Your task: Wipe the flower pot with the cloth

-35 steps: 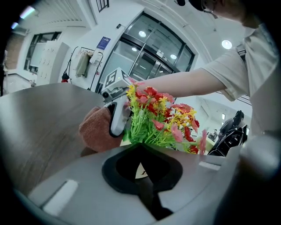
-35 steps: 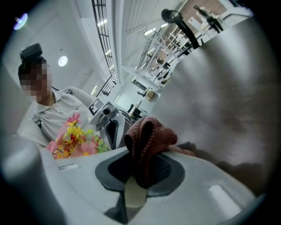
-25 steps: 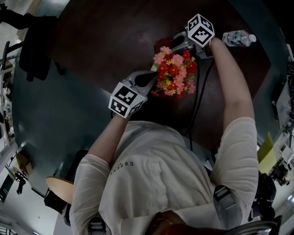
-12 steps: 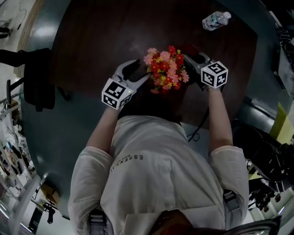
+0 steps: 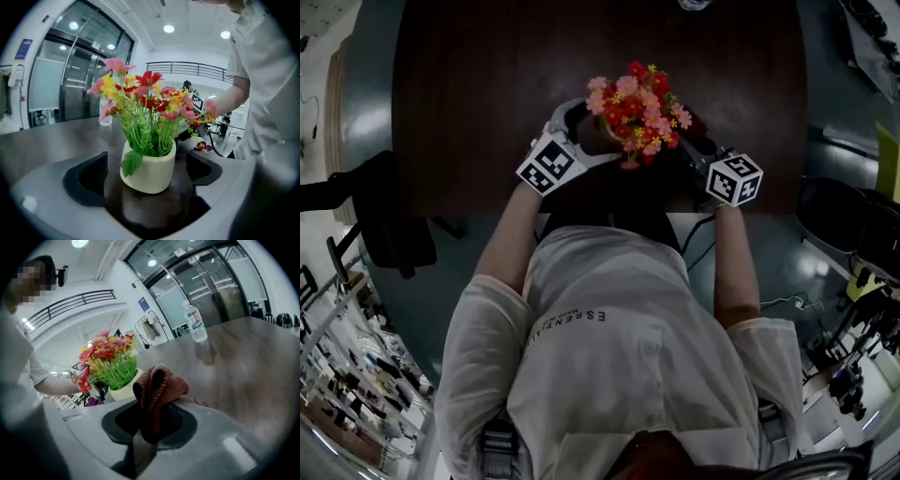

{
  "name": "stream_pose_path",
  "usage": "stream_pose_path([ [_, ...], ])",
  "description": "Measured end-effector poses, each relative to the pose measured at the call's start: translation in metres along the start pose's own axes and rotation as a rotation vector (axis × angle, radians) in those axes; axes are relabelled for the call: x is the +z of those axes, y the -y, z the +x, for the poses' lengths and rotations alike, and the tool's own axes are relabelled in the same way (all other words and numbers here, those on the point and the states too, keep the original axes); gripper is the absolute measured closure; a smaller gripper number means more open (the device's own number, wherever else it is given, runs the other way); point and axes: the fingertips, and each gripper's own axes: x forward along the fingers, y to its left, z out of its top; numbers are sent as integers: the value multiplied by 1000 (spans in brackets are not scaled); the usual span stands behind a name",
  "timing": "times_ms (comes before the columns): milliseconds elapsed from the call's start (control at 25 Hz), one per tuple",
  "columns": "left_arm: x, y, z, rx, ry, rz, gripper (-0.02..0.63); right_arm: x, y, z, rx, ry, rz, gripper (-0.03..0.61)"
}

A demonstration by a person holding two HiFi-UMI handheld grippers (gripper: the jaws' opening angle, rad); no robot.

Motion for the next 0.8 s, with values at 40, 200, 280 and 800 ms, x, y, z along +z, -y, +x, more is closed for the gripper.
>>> stream_pose_path([
  [40,0,1,6,-24,-1,14,77,-5,-4,2,8,-8,-7,528],
  [200,3,-5,19,-74,4,39,80,-8,-17,13,18,-6,-4,528],
  [280,4,-6,24,-88,4,46,89,-7,-18,16,8,16,26,528],
  [800,-11,6,51,-98,-48,67,79,-12,-19,20,64,18,50,528],
])
